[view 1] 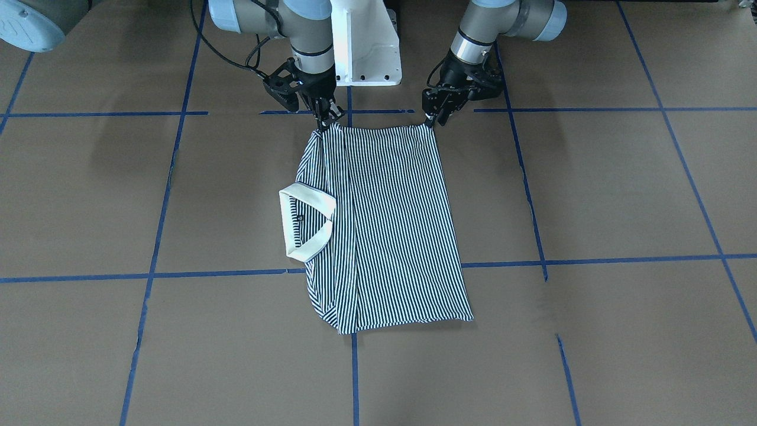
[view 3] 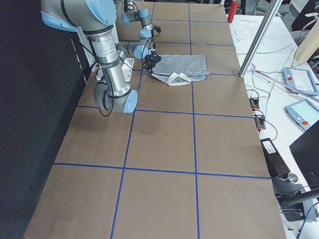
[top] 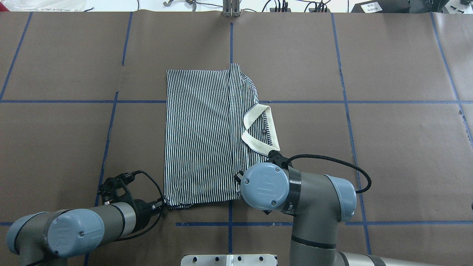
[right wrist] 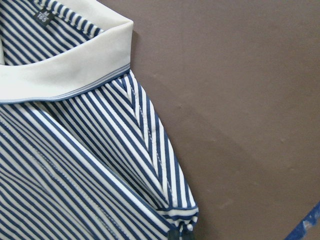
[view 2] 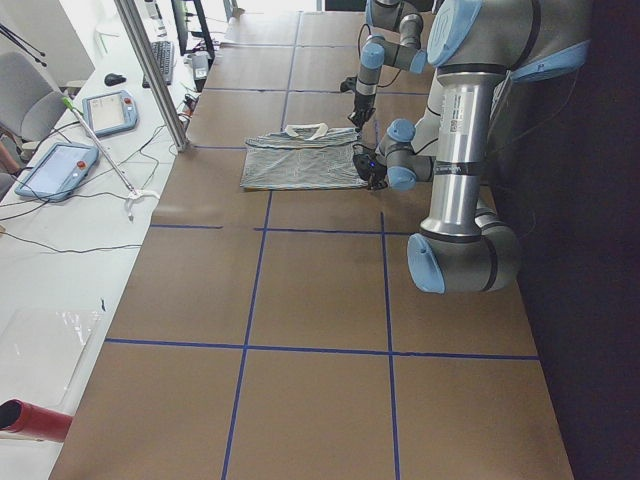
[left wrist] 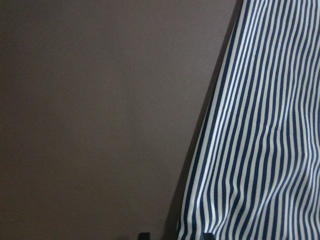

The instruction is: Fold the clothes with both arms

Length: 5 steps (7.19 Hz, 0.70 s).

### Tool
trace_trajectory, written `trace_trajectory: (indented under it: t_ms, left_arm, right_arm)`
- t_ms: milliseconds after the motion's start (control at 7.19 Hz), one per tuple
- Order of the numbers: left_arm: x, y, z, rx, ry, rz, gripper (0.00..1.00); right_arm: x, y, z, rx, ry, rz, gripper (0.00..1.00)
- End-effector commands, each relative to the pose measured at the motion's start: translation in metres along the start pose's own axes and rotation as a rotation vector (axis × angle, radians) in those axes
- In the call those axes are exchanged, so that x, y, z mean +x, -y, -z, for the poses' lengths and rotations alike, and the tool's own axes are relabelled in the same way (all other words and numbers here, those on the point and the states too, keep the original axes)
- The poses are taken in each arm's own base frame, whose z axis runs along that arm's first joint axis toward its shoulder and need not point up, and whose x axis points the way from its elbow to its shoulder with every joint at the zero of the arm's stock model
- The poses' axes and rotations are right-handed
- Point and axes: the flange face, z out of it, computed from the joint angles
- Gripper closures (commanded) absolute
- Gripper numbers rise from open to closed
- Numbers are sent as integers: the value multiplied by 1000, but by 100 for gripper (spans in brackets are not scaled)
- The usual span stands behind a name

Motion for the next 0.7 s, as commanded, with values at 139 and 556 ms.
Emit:
trace_trajectory:
  t_ms: [139,556]
  left_arm:
    - [16,-6,-1,-4,-13,-10,55]
    - [11,-4,-6,3,-1,-12,56]
  right_arm:
    - [0,0,2,-2,0,0,100]
    - [0,0,2,-2,-2,0,100]
